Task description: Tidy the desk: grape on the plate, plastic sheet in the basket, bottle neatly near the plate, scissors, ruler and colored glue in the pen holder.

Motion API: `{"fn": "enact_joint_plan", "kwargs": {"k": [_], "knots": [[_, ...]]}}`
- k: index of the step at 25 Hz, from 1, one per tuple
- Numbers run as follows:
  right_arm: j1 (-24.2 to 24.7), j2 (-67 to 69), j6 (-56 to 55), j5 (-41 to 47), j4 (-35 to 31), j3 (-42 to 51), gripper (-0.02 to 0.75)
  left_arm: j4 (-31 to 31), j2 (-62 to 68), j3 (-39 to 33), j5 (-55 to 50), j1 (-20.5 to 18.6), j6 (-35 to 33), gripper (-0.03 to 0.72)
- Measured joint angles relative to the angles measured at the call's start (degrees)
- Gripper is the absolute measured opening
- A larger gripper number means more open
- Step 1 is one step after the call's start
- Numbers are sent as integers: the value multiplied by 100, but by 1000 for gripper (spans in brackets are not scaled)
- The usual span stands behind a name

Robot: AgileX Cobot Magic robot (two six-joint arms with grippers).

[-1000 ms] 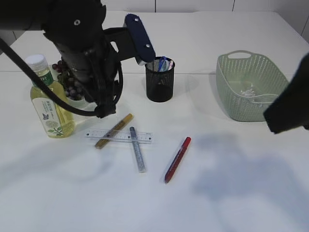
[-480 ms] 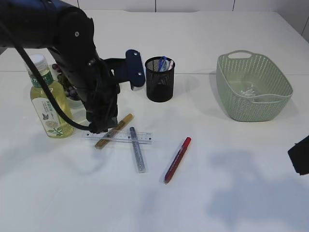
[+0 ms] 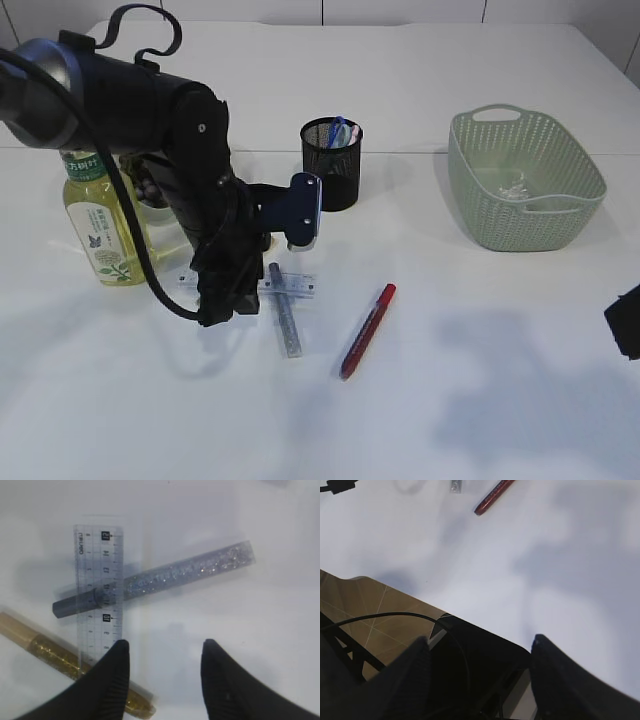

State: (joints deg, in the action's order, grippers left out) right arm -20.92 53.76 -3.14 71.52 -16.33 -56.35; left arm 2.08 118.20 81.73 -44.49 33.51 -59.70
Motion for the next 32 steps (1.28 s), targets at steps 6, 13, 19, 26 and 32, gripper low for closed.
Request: {"fn": "enact_joint_plan", "kwargs": {"k": [6, 13, 19, 26, 32], "knots": [[0, 0, 0, 0, 114, 0, 490, 102, 0, 0, 0, 0, 125, 344], [0, 0, 0, 0, 265, 0, 490, -208, 0, 168, -47, 0, 135, 333], [0, 0, 0, 0, 277, 0, 490, -131, 38, 718, -358, -40, 121, 332], [0, 0, 0, 0, 285, 0, 490, 347, 389, 1247, -773, -385, -220, 331], [0, 0, 0, 0, 285, 0, 490, 458, 638, 1339, -873, -516, -508, 314]]}}
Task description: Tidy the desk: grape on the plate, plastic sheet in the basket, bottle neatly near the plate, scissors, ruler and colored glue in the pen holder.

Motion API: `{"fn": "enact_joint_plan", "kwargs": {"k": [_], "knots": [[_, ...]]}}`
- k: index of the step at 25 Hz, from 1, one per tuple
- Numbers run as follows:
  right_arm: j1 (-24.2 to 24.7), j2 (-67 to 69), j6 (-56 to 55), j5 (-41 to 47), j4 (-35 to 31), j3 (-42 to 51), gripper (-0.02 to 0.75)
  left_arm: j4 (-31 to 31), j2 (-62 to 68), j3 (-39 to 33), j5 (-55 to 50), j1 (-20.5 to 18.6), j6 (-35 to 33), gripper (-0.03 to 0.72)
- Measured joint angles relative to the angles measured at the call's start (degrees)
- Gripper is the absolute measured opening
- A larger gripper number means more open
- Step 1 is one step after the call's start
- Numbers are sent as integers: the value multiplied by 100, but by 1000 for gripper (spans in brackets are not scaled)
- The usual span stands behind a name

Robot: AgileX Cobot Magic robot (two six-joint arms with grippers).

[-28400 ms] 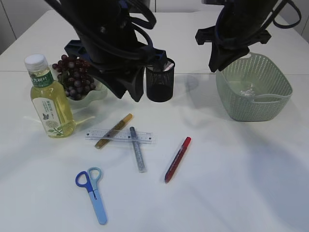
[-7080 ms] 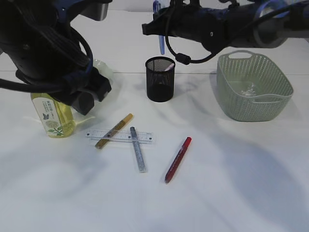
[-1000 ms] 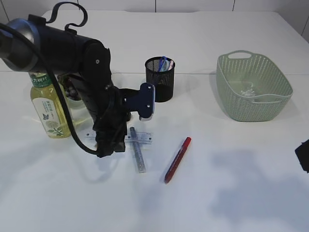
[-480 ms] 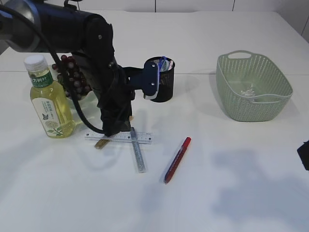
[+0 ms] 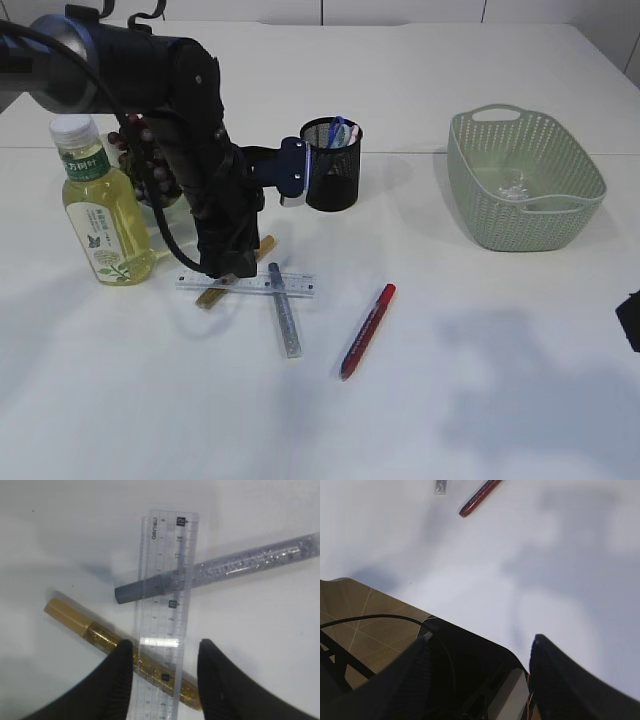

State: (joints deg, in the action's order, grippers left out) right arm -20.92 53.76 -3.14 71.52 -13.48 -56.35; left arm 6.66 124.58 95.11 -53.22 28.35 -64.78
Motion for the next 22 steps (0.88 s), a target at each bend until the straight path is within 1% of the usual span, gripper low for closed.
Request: {"fn": "enact_joint_plan", "kwargs": {"k": [22], "knots": [[0, 0, 0, 0, 290, 0, 490, 352, 0, 22, 96, 0, -69, 309]]}}
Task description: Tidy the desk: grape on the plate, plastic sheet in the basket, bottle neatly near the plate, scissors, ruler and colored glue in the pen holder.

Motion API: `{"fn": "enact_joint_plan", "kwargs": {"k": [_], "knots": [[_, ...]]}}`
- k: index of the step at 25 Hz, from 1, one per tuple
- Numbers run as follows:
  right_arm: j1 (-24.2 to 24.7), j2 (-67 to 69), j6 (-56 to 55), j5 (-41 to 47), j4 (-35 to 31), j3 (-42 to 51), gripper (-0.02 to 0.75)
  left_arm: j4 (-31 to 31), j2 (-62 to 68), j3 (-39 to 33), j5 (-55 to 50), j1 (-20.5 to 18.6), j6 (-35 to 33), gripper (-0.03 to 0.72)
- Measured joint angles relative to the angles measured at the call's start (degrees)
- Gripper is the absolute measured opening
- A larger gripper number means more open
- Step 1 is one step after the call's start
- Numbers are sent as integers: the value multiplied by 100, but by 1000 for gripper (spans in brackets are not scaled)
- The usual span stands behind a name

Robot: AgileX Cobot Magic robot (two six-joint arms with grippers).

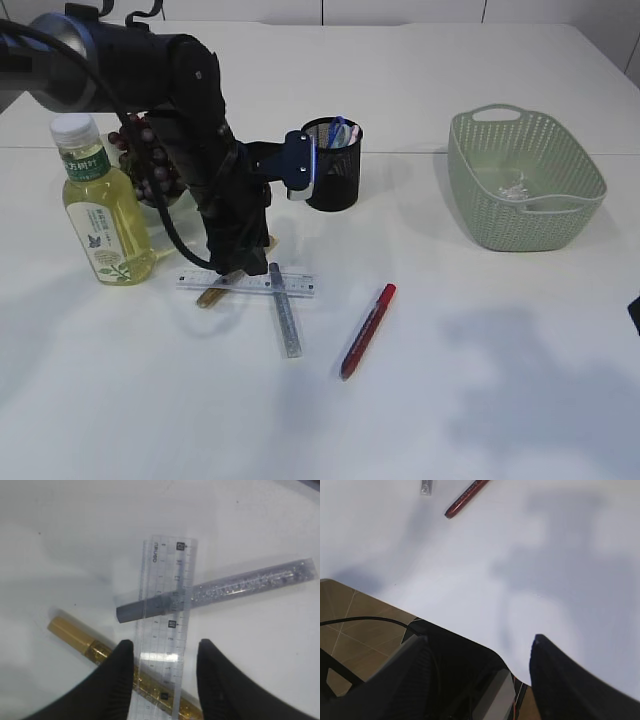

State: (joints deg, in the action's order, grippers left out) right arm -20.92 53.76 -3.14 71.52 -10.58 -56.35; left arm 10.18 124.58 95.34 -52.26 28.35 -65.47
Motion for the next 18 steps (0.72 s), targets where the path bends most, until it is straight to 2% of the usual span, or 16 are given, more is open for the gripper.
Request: {"fn": "enact_joint_plan", "kwargs": {"k": [12, 14, 18], "knots": [[0, 0, 0, 0, 34, 0, 490, 211, 0, 0, 75, 0, 0, 312], [0, 0, 11, 0, 34, 0, 490, 351, 0, 0, 100, 0, 0, 340], [0, 0, 62, 0, 34, 0, 490, 457, 35, 0, 133, 0, 0, 452]]}}
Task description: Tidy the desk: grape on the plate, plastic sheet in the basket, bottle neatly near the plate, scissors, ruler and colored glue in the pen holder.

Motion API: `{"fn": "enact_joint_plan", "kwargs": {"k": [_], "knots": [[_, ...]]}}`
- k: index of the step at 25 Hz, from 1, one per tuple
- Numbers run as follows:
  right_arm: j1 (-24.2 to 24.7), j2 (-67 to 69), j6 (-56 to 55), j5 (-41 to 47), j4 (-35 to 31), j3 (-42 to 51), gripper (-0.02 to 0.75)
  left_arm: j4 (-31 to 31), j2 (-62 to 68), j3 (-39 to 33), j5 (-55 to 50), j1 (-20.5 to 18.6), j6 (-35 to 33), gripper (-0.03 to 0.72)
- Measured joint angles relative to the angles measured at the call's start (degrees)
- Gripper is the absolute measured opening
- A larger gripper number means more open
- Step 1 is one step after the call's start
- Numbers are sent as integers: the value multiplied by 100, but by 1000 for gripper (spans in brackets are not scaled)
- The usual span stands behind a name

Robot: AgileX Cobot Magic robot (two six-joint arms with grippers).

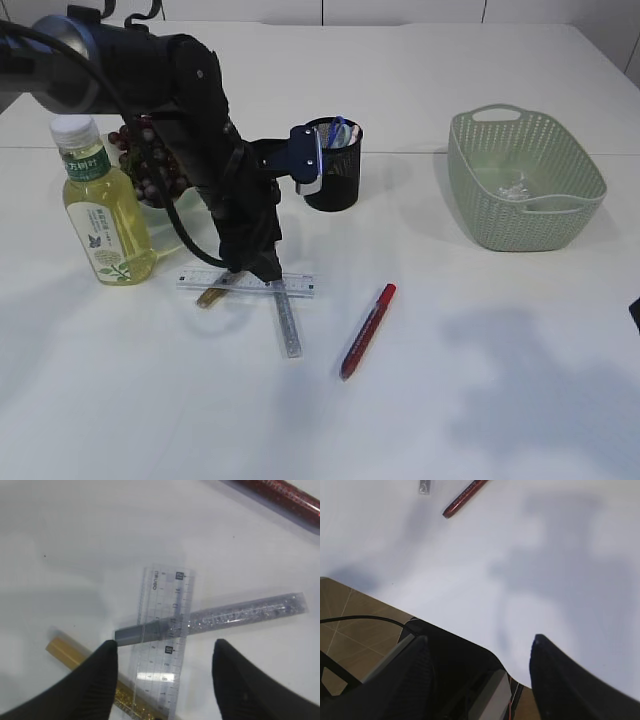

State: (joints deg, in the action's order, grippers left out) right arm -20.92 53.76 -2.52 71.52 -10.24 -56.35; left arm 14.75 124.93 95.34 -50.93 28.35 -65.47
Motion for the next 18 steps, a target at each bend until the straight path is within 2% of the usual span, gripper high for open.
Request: {"fn": "enact_joint_plan", "kwargs": {"k": [4, 18], "knots": [[0, 0, 4, 0, 49, 0, 490, -110, 182, 0, 50, 0, 0, 482], [0, 0, 13, 0, 179, 0, 490, -594, 362, 0, 207, -23, 11, 484]]}}
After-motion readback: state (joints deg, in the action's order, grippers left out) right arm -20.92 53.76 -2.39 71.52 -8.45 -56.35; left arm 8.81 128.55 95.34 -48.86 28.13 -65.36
